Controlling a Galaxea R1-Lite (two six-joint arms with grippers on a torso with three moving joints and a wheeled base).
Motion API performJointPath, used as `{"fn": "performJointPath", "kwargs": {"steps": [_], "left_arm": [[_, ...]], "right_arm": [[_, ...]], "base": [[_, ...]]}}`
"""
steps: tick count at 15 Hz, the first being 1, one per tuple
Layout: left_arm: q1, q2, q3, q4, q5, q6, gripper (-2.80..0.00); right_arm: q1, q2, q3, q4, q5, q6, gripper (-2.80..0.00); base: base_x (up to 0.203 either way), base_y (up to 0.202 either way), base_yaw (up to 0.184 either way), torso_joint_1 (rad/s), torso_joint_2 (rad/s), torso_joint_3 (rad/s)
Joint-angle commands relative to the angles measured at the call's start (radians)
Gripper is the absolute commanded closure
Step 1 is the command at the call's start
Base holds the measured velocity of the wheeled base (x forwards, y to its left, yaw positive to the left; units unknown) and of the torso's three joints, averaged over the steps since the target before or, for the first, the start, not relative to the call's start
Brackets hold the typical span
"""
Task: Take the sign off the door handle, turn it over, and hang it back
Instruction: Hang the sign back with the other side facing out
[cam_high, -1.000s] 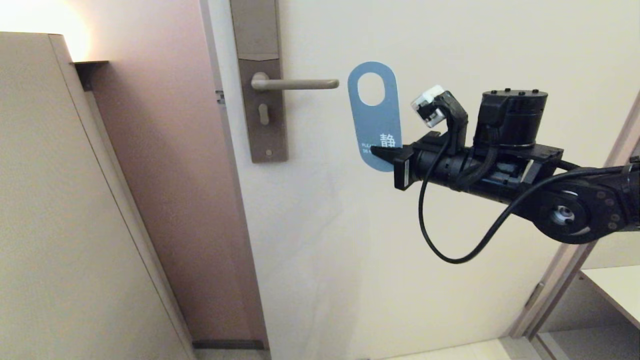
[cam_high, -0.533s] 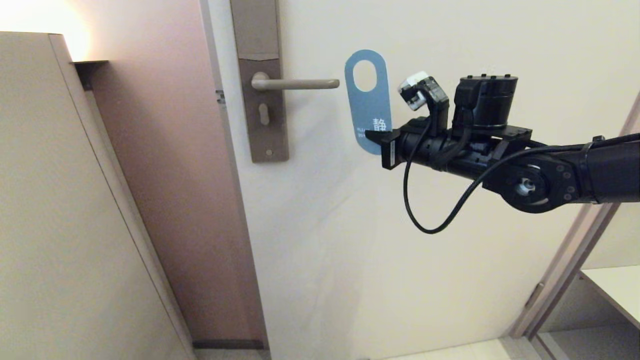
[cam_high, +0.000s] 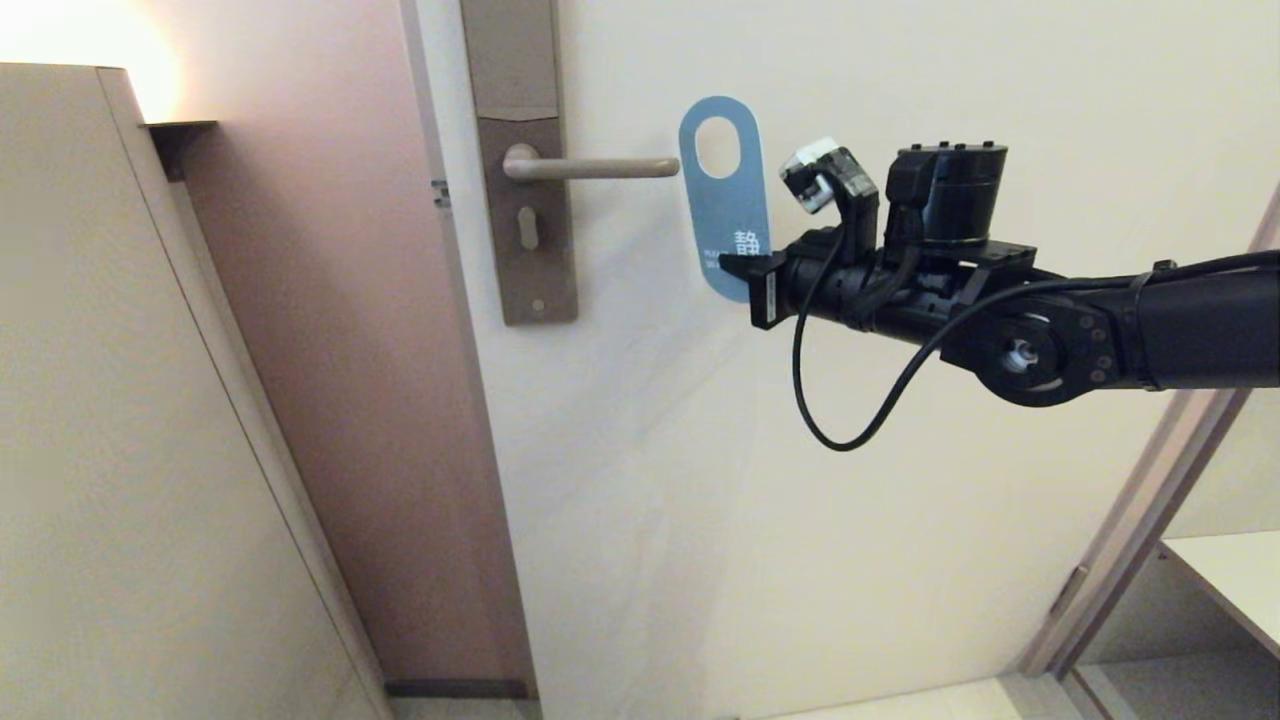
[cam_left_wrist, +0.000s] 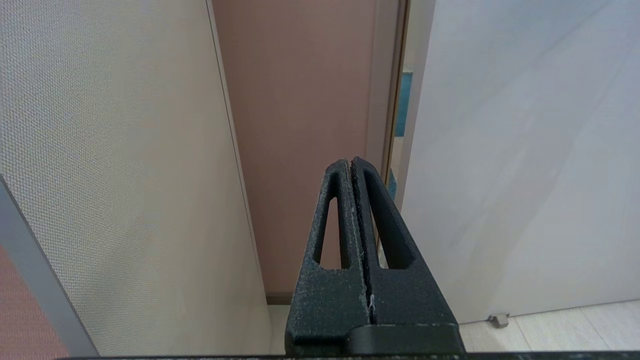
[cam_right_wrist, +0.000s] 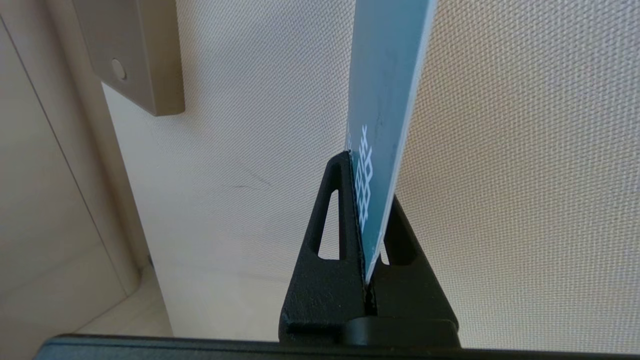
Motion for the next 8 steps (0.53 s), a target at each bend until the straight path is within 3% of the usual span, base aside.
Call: {"fn": "performJointPath", "kwargs": {"steps": [1, 8], "left_arm": [[0.000, 0.000, 0.000, 0.000, 0.000, -0.002, 0.00], [0.000, 0.000, 0.000, 0.000, 0.000, 0.000, 0.00]], "right_arm": [[0.003, -0.001, -0.003, -0.003, 0.002, -0.001, 0.00], [0.046, -0.011, -0.003, -0.003, 0.004, -0.001, 0.00]], "base": [[0.000, 0.000, 0.000, 0.000, 0.00, 0.000], [0.000, 0.000, 0.000, 0.000, 0.00, 0.000]]}}
